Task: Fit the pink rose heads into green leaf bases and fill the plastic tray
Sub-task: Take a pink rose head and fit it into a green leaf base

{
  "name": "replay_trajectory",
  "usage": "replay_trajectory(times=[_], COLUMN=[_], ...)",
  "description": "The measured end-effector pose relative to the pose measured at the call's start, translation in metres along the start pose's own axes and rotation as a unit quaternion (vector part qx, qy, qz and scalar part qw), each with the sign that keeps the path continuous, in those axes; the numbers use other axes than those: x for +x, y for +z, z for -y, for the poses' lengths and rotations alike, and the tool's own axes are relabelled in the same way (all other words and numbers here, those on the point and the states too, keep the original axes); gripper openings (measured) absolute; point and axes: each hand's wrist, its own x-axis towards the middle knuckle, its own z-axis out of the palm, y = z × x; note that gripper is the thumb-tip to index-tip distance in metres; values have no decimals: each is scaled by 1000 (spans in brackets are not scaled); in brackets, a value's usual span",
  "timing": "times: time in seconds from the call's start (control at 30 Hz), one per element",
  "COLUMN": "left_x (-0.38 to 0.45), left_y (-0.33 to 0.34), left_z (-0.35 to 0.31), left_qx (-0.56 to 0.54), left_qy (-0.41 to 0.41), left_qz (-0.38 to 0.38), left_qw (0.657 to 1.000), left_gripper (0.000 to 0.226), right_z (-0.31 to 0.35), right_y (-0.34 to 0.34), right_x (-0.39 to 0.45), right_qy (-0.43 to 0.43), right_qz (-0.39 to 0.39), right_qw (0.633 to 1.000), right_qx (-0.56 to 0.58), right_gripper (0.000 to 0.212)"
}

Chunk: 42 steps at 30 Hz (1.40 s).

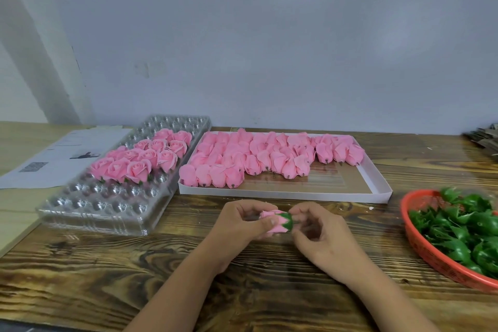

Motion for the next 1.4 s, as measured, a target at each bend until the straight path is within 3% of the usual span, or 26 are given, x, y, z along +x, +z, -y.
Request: replay_trajectory(times=[0.1, 0.27, 0.4, 0.53, 0.63, 0.73, 1.03, 1.4], left_x=[1, 1, 0, 1, 1, -1, 0, 0], left_y=[2, 4, 4, 3, 5, 5, 4, 7], left_z=[3, 5, 3, 3, 3, 1, 6, 2], left_qx=[28, 85, 95, 115, 104, 107, 122, 151], left_qy=[5, 44, 104, 96, 120, 122, 122, 145], left_qz=[-9, -18, -2, -16, 10, 6, 1, -19], left_qw=[1000, 995, 990, 989, 987, 987, 985, 978], left_gripper=[17, 24, 41, 71, 50, 37, 32, 45], right_z=[-1, 0, 6, 7, 8, 7, 8, 16], right_y=[4, 10, 16, 19, 19, 18, 19, 19], right_x=[-2, -1, 0, 2, 3, 5, 0, -1], right_qy=[0, 1, 6, 38, 36, 33, -6, -30], right_qz=[33, -5, -43, -2, 14, 10, 16, 35], right_qw=[999, 996, 998, 977, 966, 971, 996, 997], right_qx=[-23, -85, 35, 208, 255, 238, 90, 67], right_gripper=[43, 40, 28, 27, 30, 29, 28, 22])
